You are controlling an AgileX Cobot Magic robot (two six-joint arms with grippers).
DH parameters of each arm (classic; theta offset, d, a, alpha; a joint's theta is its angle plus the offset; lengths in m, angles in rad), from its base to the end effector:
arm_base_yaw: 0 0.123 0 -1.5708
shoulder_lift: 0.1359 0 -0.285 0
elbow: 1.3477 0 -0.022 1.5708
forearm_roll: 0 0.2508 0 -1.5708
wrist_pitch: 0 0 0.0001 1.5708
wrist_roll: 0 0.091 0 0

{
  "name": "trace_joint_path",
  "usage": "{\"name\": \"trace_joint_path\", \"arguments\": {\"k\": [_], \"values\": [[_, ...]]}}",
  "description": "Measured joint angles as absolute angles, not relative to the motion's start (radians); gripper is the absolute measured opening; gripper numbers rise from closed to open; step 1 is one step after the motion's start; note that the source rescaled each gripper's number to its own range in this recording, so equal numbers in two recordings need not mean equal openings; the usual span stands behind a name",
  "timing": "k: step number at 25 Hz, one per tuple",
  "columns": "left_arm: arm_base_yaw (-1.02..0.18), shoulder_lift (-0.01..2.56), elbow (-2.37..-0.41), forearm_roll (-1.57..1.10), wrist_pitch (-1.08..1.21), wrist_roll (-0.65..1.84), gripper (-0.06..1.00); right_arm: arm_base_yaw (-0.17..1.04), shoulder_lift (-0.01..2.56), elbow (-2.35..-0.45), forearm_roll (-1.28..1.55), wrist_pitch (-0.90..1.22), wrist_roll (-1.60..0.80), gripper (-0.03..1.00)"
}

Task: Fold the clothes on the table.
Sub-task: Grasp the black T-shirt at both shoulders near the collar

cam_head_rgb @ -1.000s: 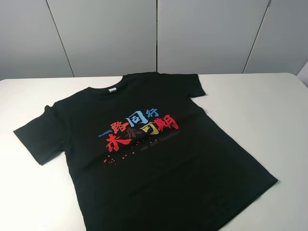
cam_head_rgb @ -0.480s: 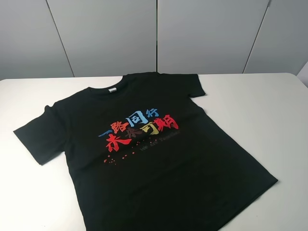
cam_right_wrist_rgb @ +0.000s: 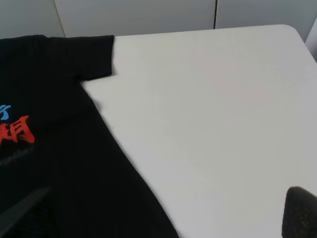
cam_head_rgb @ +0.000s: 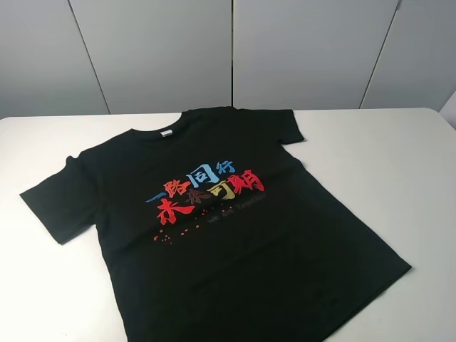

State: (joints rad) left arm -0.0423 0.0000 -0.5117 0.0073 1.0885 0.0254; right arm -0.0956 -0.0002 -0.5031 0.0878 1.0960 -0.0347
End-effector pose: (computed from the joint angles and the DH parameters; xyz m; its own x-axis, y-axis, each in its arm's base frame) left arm -0.0073 0.0009 0.2783 -0.4686 0.0486 -0.8821 0.0501 0.9983 0.0284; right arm -0.0062 0.0077 0.2756 -0.4805 0.0516 -0.8755 0.0298 0.9987 0.0425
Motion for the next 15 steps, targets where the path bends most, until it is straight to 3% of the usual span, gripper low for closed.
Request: {"name": "trace_joint_path", "arguments": {"k": [15], "values": [[-0.042,0.005,-0.512,0.0,1.088,0.033,0.86,-0.096,0.0,-0.503,0.148,1.086,-0.03,0.98]]}}
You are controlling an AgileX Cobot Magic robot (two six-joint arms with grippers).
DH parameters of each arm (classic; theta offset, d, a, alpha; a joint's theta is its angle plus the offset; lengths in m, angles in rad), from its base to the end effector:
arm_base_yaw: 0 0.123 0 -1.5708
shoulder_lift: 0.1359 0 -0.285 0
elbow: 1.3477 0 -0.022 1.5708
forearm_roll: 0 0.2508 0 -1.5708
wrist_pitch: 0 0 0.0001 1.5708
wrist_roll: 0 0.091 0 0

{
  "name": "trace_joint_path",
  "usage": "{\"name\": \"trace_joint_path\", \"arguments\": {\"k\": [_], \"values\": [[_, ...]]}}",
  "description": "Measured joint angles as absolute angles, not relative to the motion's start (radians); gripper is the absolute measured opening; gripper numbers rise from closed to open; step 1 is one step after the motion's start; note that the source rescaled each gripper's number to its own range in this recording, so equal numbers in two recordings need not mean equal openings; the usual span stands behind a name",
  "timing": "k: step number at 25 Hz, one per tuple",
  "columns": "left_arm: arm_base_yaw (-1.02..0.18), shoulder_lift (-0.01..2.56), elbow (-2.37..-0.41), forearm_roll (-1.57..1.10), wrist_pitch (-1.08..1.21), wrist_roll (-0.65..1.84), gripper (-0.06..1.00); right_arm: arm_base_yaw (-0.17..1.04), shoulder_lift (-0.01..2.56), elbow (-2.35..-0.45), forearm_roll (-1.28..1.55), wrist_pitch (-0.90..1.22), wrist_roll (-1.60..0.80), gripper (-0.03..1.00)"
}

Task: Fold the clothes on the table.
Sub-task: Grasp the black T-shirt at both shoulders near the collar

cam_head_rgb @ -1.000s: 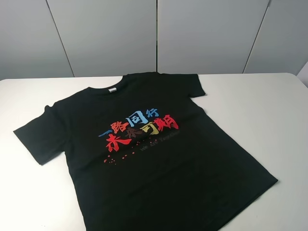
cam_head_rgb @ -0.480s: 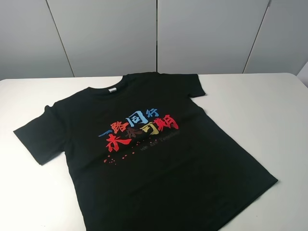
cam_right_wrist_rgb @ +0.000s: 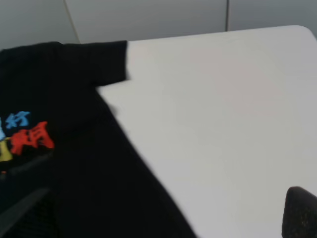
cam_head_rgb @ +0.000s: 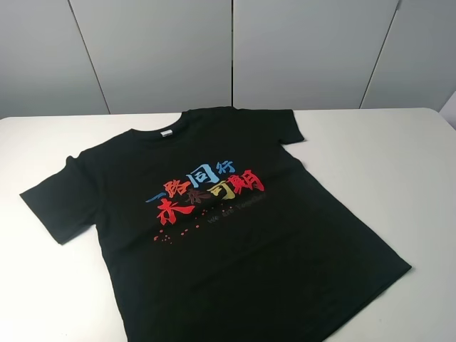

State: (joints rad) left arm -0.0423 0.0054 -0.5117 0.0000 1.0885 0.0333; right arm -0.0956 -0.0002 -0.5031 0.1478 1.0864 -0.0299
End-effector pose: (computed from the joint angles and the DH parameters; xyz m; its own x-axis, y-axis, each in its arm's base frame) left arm -0.0065 0.0003 0.2783 -0.4729 0.0533 -0.8795 0.0581 0.9979 0.0293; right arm -0.0056 0.0125 0.2768 -0.4701 0.0842 -0.8786 -0.0013 0.9954 0.0961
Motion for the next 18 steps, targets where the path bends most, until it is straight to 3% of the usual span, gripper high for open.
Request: {"name": "trace_joint_path", "arguments": {"k": [8,18], "values": [[-0.042,0.206,-0.575,-0.085,1.02,0.099,0.86,-0.096,0.042,-0.566,0.17,1.021,-0.019,0.98],[-0.042,0.707,-0.785,-0.256,0.963,0.393,0.86,-0.096,0.643,-0.771,0.306,0.88,-0.308,0.98]]}}
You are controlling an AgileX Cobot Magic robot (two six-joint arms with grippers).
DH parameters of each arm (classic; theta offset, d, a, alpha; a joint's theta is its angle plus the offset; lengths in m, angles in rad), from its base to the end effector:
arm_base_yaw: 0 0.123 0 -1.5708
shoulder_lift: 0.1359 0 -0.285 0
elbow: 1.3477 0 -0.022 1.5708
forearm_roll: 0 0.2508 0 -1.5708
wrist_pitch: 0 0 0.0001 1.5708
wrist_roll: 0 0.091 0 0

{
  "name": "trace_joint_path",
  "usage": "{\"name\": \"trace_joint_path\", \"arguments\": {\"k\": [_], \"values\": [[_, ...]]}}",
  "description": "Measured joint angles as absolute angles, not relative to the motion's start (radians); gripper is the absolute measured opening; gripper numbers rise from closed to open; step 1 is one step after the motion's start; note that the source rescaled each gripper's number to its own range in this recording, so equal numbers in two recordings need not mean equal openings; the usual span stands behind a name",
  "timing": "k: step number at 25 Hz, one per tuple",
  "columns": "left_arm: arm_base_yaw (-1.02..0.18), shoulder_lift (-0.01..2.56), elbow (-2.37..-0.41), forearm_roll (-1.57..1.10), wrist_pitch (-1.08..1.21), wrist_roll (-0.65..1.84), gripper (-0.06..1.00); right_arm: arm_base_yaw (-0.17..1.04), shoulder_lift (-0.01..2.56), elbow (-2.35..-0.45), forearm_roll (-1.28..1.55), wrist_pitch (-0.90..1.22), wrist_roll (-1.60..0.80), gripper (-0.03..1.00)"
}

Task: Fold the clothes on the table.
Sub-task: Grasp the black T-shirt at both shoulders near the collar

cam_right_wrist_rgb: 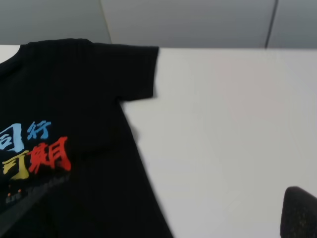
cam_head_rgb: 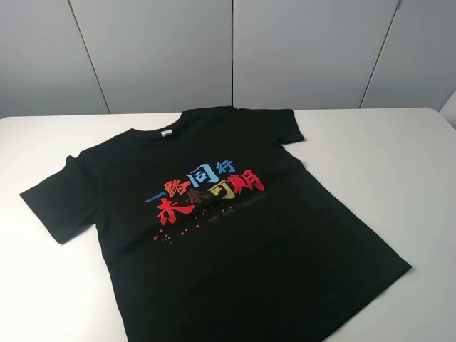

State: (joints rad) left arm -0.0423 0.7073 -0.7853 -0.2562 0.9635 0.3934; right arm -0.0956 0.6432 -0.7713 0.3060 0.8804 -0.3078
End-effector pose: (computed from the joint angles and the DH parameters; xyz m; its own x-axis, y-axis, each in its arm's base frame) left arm 0.1164 -0.0239 0.3359 -0.6377 0.2645 -0.7235 0.3540 0.9348 0.0296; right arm 0.1099 0.0107 0.3453 -0.5822 -0.0507 -0.8115 -0.1568 0.9863 0.0508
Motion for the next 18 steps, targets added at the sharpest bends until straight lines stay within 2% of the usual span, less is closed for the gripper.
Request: {"name": "trace_joint_path", "arguments": {"k": [6,12,18], "values": [[-0.063,1.044,-0.932,-0.282,0.973,0.496,0.86,-0.096,1.03,-0.986,0.497,0.867,-0.693,0.98],[-0.287,1.267,-0.95,-0.249,0.951,0.547,0.86,-0.074,1.332,-1.176,0.644,0.976,-1.086,0.98],[-0.462,1.493,-0.95,-0.232,0.964,0.515,0.86,0.131,1.518,-1.268,0.426,1.016,-1.158,0.98]]}}
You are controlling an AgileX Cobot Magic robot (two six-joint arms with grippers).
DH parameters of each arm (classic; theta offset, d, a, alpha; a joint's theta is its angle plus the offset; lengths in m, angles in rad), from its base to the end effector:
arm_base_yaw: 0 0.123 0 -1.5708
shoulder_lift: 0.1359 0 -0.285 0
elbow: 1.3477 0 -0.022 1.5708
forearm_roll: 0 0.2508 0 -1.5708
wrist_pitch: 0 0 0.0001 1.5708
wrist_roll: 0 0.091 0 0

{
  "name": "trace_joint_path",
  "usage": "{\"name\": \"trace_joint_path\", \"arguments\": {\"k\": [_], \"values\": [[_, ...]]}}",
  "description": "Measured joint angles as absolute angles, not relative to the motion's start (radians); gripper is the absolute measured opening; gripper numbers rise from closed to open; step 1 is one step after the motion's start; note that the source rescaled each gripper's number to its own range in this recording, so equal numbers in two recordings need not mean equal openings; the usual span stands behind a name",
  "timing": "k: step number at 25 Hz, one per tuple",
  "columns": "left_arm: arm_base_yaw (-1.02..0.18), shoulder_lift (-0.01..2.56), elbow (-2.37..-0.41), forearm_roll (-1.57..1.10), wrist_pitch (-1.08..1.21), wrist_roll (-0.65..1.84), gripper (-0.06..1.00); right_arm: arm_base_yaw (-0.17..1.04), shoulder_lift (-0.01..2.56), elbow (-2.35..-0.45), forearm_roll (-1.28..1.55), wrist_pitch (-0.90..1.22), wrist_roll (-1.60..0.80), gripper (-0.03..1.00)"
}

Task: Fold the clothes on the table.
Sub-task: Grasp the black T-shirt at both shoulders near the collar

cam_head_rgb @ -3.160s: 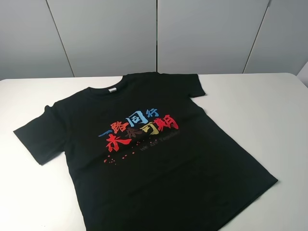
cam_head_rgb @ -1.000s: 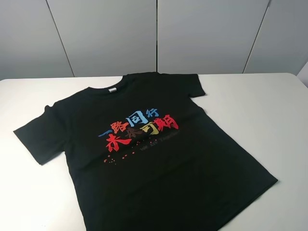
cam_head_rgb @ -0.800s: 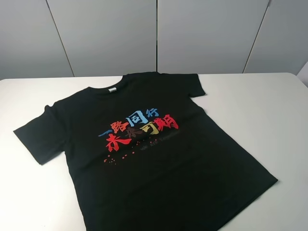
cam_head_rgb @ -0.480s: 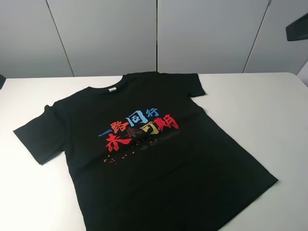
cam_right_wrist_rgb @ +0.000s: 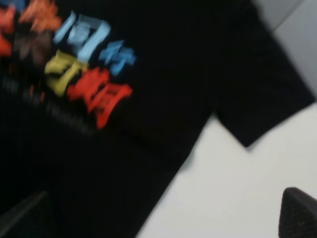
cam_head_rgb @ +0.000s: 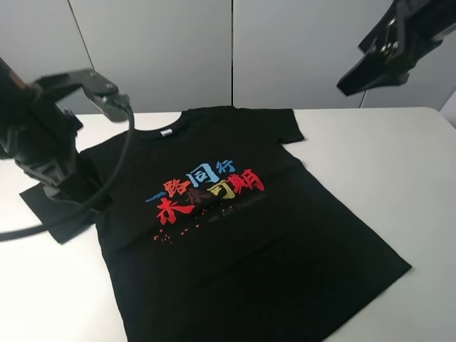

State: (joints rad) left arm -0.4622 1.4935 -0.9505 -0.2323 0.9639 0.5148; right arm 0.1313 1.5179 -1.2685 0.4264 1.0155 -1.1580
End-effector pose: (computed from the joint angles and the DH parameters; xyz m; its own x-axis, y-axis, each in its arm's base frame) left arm 0.2305 -0.1341 0.2287 -0.6469 0.7299 -0.2208 0.7603 0.6398 -0.1126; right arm 0.3037 0.0724 0.3110 -0.3273 -0.7962 -0.5089 -0.8793 0.4538 -0.1445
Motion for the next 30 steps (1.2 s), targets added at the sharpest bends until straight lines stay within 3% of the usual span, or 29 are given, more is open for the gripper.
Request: {"name": "trace_joint_path", "arguments": {"k": [5,25,30], "values": [[-0.524,1.68,-0.952,-0.215,0.964,0.467,0.86,0.24,1.642,-1.273,0.3,1.001,-1.164,0.98],[-0.531,1.913,-0.953,-0.04,0.734,0.395,0.86,0.247,1.794,-1.274,0.304,0.946,-1.361,0.93],[-0.538,1.955,-0.954,-0.038,0.734,0.385,0.86,0.309,1.799,-1.275,0.251,0.897,-1.369,0.93]]}}
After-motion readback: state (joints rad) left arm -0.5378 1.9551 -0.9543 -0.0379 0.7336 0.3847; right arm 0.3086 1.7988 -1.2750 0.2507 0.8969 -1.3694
